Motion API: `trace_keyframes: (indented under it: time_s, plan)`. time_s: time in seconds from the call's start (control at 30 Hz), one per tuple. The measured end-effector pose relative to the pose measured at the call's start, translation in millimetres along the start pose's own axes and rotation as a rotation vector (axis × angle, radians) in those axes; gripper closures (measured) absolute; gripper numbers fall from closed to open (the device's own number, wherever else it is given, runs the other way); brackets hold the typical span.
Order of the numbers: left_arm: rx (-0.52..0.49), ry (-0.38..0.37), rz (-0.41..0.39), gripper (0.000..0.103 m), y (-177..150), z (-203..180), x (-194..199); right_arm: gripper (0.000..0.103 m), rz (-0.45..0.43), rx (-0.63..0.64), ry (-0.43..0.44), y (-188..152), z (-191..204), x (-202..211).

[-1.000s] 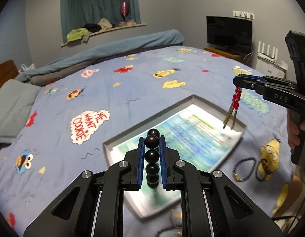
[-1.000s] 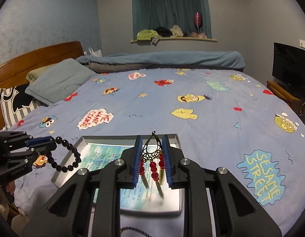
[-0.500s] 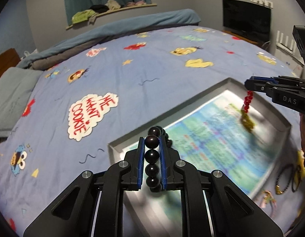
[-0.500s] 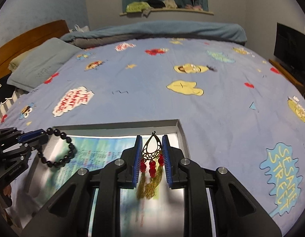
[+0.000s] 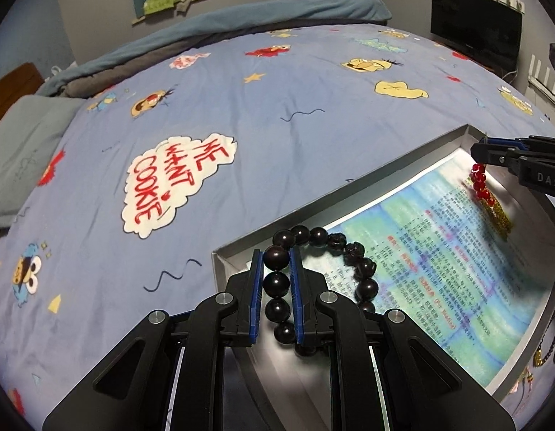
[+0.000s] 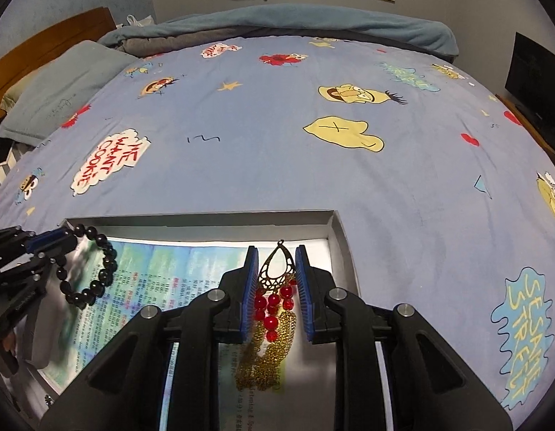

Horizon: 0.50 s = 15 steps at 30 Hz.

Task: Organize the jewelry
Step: 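Carry both items into the grey tray and open both tools to release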

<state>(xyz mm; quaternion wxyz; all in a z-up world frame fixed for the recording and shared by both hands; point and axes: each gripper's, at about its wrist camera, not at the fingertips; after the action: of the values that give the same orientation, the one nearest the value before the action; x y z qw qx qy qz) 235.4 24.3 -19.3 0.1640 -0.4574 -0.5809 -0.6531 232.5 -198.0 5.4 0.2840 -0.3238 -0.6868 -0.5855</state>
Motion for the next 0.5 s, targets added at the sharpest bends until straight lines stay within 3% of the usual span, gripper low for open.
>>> trace_keyframes:
  time_s: [0.07,0.13,0.27,0.33,0.43,0.5]
  plan:
    - [0.0,0.003,0.004,0.087,0,0,-1,0.078,-0.004,-0.008,0.003,0,-2,1]
    - [-0.004,0.01,-0.002,0.08,0,-2,1,0.059,-0.01,-0.023,0.012,-1,-5,4]
    - [-0.018,0.034,-0.014,0.074,0,-8,7,0.057,-0.02,-0.037,0.022,-2,-9,13]
    - [-0.013,0.03,-0.027,0.07,-1,-11,14,0.042,-0.028,-0.047,0.031,-3,-13,20]
    - [-0.005,0.022,-0.054,0.056,-5,-14,25,0.02,-0.062,-0.068,0.042,-9,-20,36]
    - [0.005,0.009,-0.083,0.044,-9,-17,36,0.018,-0.08,-0.074,0.048,-13,-25,47]
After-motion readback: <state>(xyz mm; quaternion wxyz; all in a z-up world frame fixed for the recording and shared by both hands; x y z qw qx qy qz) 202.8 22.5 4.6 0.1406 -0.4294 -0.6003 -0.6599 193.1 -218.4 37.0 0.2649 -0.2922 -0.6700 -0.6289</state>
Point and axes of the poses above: each gripper's, at about its wrist camera, not at the fingertips, and x roughly against the way its jaws point, z to its left, y to its top, and after that the axes turned 15 degrees about -y, right-handed
